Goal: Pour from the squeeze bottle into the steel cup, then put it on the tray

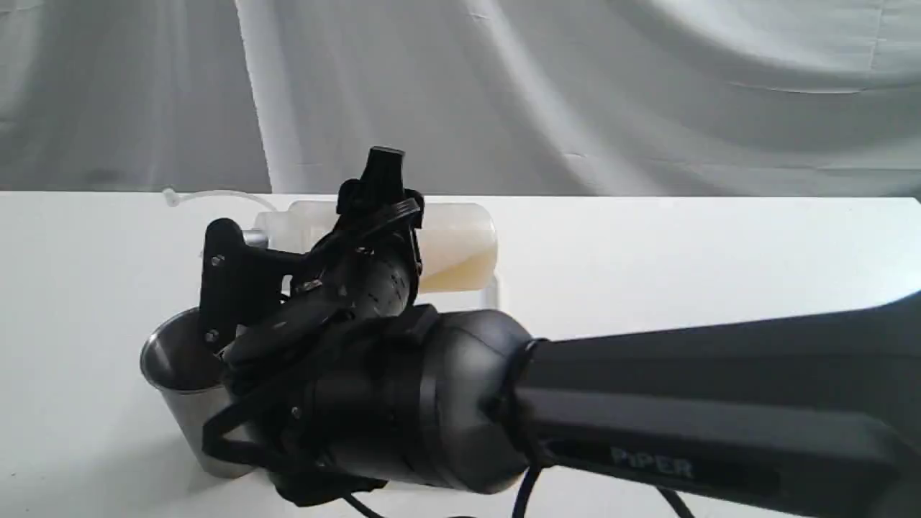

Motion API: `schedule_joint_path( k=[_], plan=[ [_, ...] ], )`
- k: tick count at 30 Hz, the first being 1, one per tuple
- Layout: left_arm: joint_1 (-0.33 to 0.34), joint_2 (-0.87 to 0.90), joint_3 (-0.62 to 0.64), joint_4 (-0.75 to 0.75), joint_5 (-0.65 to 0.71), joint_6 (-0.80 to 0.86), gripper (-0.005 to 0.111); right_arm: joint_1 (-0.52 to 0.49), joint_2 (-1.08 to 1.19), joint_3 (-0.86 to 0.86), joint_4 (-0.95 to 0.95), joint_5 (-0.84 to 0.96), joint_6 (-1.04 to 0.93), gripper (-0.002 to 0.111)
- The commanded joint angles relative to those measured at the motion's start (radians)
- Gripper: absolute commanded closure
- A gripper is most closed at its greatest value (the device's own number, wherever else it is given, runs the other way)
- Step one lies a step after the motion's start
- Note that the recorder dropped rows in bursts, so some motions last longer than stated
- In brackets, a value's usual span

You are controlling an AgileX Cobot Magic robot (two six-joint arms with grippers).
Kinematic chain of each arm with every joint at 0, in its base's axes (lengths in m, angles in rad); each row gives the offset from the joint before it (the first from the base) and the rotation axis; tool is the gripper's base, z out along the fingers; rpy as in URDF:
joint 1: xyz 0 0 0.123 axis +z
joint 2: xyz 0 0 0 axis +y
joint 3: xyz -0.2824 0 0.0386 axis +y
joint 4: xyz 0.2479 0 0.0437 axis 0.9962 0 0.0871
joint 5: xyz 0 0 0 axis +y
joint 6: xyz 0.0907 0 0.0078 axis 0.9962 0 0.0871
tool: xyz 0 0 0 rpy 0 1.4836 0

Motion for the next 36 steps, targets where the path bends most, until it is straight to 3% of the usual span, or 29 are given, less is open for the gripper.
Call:
schedule_joint_path(
  k=[1,12,36],
  plan=[
    [-0.003,-0.005,0.004,0.001,-0.007,-0.002,0.098,0.005,-0.003,-0.011,-0.076,0.032,-0.048,0.051],
    [-0.003,-0.005,0.004,0.001,-0.007,-0.002,0.098,0.005,0.08,-0.169,-0.153,0.133,-0.113,0.051],
    [-0.003,-0.005,0.004,0.001,-0.007,-0.002,0.098,0.047,0.112,-0.173,-0.144,0.154,-0.384,0.051]
  ],
)
